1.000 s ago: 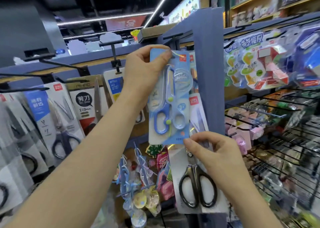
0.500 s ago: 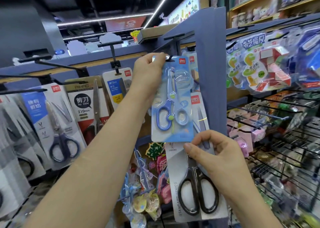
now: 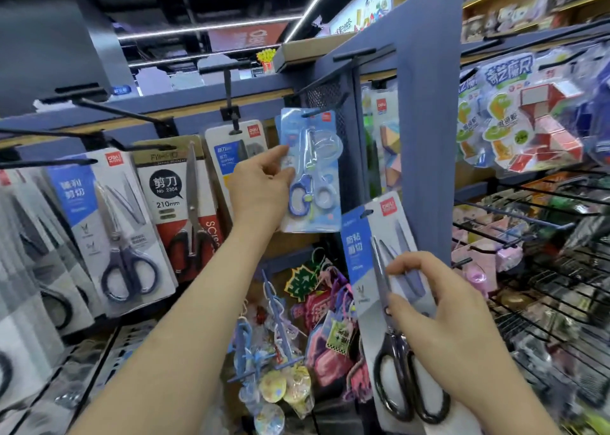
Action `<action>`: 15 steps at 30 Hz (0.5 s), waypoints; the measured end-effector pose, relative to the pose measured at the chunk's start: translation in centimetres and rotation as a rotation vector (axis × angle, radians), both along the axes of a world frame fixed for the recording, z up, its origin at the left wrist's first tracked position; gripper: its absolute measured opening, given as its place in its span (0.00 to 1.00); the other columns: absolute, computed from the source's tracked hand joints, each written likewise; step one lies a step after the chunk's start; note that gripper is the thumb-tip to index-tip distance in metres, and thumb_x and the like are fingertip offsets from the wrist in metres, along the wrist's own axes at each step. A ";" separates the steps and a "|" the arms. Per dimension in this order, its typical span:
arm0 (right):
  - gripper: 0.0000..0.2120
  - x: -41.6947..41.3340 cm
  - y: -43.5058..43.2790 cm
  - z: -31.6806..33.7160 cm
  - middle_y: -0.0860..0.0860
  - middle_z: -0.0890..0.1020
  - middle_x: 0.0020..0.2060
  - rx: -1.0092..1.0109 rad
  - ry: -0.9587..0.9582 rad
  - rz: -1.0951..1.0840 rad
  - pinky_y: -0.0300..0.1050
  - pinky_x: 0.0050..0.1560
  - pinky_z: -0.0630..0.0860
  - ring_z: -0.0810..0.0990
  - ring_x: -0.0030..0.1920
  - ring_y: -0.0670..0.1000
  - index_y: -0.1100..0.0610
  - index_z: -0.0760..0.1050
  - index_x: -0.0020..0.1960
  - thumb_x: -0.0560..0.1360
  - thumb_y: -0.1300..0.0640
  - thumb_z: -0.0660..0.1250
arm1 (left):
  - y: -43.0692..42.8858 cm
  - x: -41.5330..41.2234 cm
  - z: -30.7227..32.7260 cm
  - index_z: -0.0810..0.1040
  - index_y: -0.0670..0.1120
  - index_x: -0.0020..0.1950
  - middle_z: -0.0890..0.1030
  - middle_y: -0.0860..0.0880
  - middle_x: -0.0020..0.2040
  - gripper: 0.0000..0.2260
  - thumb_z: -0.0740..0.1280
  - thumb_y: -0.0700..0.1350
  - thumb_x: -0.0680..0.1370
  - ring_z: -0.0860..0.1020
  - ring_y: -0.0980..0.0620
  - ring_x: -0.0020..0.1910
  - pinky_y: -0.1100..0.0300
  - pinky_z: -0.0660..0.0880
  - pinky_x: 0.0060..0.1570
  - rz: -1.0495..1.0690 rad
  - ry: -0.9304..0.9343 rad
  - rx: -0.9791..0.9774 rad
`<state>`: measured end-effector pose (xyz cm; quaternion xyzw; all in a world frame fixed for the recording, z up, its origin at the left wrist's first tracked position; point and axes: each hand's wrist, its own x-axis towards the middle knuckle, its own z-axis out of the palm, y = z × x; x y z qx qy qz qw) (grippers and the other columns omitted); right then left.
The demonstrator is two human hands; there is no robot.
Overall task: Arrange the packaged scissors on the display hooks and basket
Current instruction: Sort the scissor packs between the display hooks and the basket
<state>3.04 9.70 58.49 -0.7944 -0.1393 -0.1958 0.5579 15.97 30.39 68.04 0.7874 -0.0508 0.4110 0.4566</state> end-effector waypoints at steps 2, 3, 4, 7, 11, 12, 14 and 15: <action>0.14 -0.1 -0.1 -0.4 0.38 0.79 0.39 -0.008 -0.003 -0.001 0.35 0.26 0.64 0.71 0.27 0.50 0.43 0.73 0.47 0.75 0.63 0.68 | 0.2 1.4 -0.5 0.81 0.49 0.64 0.81 0.51 0.39 0.16 0.71 0.39 0.76 0.77 0.54 0.37 0.63 0.71 0.43 0.081 0.023 0.058; 0.16 -0.2 -0.1 -0.5 0.37 0.79 0.39 -0.014 -0.013 -0.001 0.34 0.27 0.64 0.71 0.28 0.51 0.41 0.73 0.48 0.76 0.63 0.68 | 0.2 2.0 -0.7 0.80 0.49 0.64 0.84 0.48 0.45 0.17 0.70 0.40 0.76 0.80 0.50 0.43 0.61 0.72 0.46 0.110 0.029 0.084; 0.17 -0.2 -0.1 -0.7 0.34 0.79 0.42 -0.015 -0.028 -0.002 0.33 0.29 0.66 0.74 0.33 0.52 0.40 0.72 0.50 0.76 0.63 0.68 | 0.2 2.5 -0.9 0.80 0.50 0.65 0.85 0.46 0.50 0.17 0.70 0.40 0.77 0.81 0.48 0.48 0.60 0.73 0.48 0.133 0.028 0.111; 0.23 0.0 -0.1 -1.3 0.31 0.77 0.50 0.066 -0.055 0.015 0.30 0.39 0.71 0.77 0.44 0.49 0.36 0.71 0.55 0.75 0.63 0.70 | -0.1 3.4 -1.1 0.77 0.52 0.68 0.83 0.48 0.55 0.19 0.68 0.41 0.78 0.80 0.49 0.53 0.66 0.68 0.47 0.207 0.069 0.244; 0.35 0.6 0.1 -2.1 0.44 0.83 0.55 0.243 -0.010 0.153 0.48 0.52 0.79 0.83 0.50 0.48 0.26 0.64 0.63 0.77 0.66 0.68 | -0.4 3.0 -1.8 0.74 0.54 0.69 0.82 0.48 0.58 0.19 0.66 0.43 0.78 0.80 0.48 0.55 0.58 0.76 0.54 0.163 0.237 0.269; 0.35 0.7 0.1 -2.3 0.47 0.85 0.53 0.295 0.008 0.194 0.46 0.51 0.80 0.83 0.49 0.49 0.25 0.64 0.62 0.78 0.67 0.66 | -0.6 2.2 -1.9 0.75 0.54 0.67 0.82 0.48 0.56 0.16 0.65 0.45 0.79 0.81 0.48 0.52 0.54 0.79 0.51 0.109 0.250 0.177; 0.34 1.0 0.1 -2.7 0.47 0.85 0.52 0.342 0.038 0.240 0.42 0.51 0.80 0.84 0.49 0.47 0.28 0.66 0.63 0.79 0.69 0.63 | -1.5 -1.2 -2.0 0.79 0.49 0.57 0.83 0.46 0.51 0.07 0.63 0.45 0.82 0.81 0.51 0.42 0.58 0.80 0.37 -0.106 0.267 -0.167; 0.31 1.2 0.1 -3.1 0.46 0.86 0.52 0.336 0.044 0.244 0.45 0.53 0.80 0.84 0.50 0.47 0.32 0.68 0.63 0.79 0.69 0.63 | -1.9 -3.4 -2.3 0.80 0.47 0.52 0.83 0.46 0.47 0.08 0.62 0.46 0.82 0.80 0.51 0.38 0.61 0.78 0.33 -0.246 0.295 -0.319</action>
